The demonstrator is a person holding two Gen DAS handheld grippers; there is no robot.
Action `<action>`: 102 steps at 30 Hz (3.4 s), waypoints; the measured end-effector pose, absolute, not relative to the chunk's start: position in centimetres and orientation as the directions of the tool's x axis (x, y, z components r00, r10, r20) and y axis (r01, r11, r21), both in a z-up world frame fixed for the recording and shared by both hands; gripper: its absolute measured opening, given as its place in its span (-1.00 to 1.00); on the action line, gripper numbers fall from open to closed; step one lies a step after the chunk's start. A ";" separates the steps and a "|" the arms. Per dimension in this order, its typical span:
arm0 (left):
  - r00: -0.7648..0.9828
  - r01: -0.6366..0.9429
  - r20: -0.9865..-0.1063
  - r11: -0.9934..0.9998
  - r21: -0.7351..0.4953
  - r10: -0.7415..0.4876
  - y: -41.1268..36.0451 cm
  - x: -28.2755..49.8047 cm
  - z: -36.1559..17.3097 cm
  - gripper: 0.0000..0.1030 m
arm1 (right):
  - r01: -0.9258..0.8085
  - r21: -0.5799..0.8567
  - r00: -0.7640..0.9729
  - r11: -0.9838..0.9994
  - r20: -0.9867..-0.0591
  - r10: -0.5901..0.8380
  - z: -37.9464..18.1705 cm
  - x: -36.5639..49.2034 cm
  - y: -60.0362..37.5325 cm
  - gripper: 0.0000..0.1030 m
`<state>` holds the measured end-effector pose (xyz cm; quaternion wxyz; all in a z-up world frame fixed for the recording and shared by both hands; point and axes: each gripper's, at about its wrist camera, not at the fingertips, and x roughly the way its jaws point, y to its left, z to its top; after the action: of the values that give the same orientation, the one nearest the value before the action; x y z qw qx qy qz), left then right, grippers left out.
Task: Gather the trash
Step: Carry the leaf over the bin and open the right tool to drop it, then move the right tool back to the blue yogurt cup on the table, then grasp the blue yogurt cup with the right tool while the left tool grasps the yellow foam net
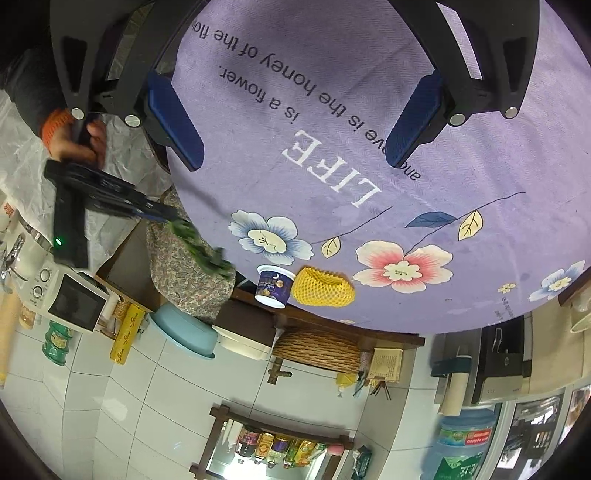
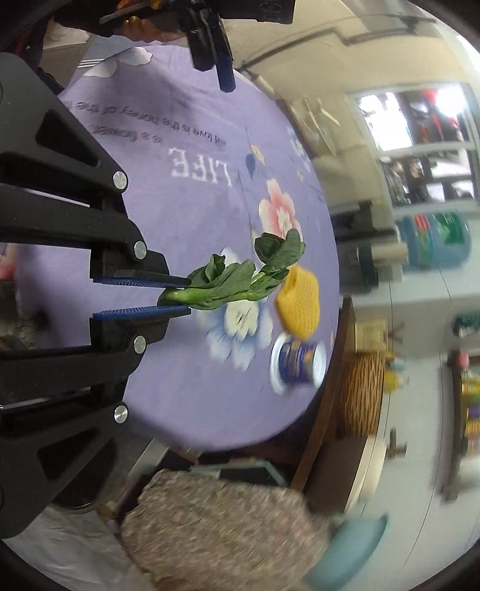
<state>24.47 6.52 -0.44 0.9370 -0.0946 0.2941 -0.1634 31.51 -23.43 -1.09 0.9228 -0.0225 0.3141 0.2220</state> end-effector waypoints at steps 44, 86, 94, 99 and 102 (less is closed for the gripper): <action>0.742 0.295 -0.553 0.925 -0.239 -0.379 -1.5 24.3 -1.3 0.90 | 0.042 0.192 0.700 0.980 -0.706 0.108 -11.8 27.6 -35.9 0.36; 0.761 0.200 -0.603 0.971 -0.133 -0.240 7.9 31.1 0.7 0.90 | -0.221 0.110 0.674 0.969 -0.701 0.233 -1.2 57.6 -16.6 0.79; 0.745 0.225 -0.618 0.967 -0.119 -0.250 7.4 32.7 0.6 0.90 | -0.211 0.113 0.656 0.971 -0.720 0.227 -2.0 60.8 -15.0 0.79; 0.746 0.215 -0.623 0.970 -0.111 -0.237 7.4 34.9 0.8 0.90 | -0.208 0.107 0.653 0.972 -0.725 0.219 -2.5 61.8 -14.5 0.61; 0.748 0.221 -0.621 0.970 -0.099 -0.234 7.2 36.1 0.8 0.90 | -0.214 0.110 0.654 0.971 -0.722 0.226 -2.7 61.7 -14.6 0.39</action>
<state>36.06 7.18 0.80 0.9349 -0.0098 0.3334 -0.1216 61.69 -14.61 -2.70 0.9094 0.0073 0.3979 0.1211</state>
